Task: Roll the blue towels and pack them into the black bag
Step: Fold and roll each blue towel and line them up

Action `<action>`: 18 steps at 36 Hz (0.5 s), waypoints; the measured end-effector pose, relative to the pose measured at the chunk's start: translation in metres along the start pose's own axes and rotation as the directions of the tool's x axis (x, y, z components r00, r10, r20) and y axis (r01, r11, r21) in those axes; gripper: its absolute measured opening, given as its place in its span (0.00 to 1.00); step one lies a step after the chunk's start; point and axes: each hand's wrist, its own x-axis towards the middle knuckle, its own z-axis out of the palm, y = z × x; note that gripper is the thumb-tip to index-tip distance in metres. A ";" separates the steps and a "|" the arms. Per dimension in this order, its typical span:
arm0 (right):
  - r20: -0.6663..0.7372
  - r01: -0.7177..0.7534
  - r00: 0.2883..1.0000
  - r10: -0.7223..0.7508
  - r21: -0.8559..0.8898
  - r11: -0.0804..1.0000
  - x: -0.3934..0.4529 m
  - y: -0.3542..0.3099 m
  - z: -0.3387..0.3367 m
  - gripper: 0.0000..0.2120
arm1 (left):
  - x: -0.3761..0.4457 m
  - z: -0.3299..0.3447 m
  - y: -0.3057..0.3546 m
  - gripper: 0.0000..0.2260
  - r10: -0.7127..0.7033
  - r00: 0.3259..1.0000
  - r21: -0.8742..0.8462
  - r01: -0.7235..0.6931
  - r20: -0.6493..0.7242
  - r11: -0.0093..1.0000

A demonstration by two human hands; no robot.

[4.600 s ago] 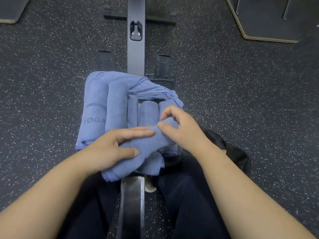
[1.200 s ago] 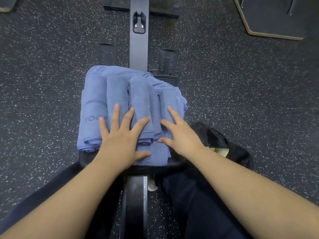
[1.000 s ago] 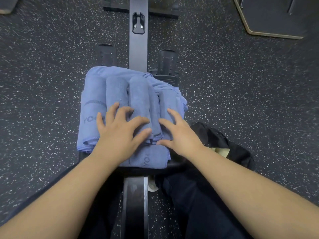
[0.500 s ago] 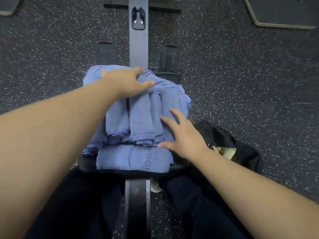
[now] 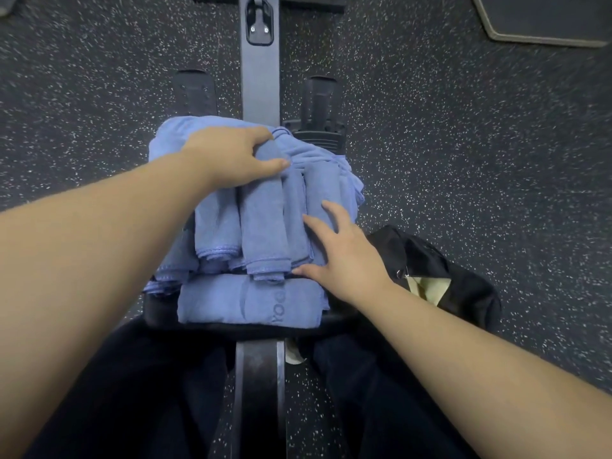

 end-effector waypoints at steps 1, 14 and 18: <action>0.001 -0.002 1.000 0.002 -0.004 1.000 0.000 -0.001 0.000 0.40 | 0.000 0.000 0.000 0.21 0.006 1.000 0.000 -0.006 -0.001 1.000; 0.043 0.035 0.998 -0.035 0.019 0.999 0.001 0.002 -0.005 0.39 | -0.008 0.008 0.009 0.24 0.000 0.995 0.151 0.015 -0.099 0.988; 0.073 0.037 0.997 -0.037 -0.005 0.999 -0.003 0.003 -0.010 0.34 | -0.042 0.015 0.016 0.34 0.124 0.983 0.108 -0.110 -0.134 0.988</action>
